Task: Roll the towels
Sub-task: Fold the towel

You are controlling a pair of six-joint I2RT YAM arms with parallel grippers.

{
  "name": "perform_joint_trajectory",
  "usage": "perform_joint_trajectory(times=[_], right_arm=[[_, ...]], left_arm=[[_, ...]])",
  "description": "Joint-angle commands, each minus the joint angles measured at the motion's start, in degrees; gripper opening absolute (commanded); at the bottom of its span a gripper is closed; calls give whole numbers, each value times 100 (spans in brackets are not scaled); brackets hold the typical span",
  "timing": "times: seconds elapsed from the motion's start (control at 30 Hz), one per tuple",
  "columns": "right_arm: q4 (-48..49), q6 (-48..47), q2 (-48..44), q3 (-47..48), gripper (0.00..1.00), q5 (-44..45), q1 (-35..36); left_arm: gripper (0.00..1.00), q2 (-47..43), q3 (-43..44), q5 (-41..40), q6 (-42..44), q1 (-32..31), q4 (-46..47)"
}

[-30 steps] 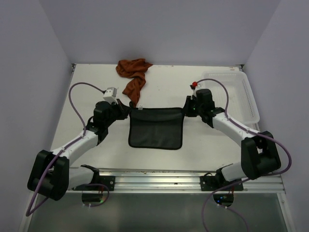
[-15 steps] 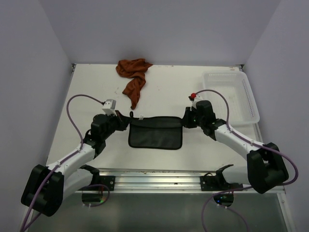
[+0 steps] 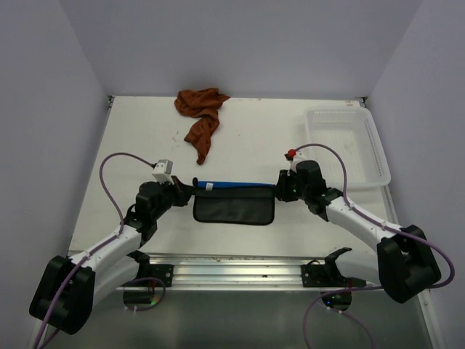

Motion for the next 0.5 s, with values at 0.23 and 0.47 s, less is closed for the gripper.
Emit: perform_joint_trajectory(times=[0.23,0.47], right_arm=[[-31,-98,-184,-83,37,43,405],[-145,306,-544,-285,38,298,485]], left_arm=[[0,-91,-229,-115,-128,-82,404],[0,-170,-431,-141,-84,-214,422]])
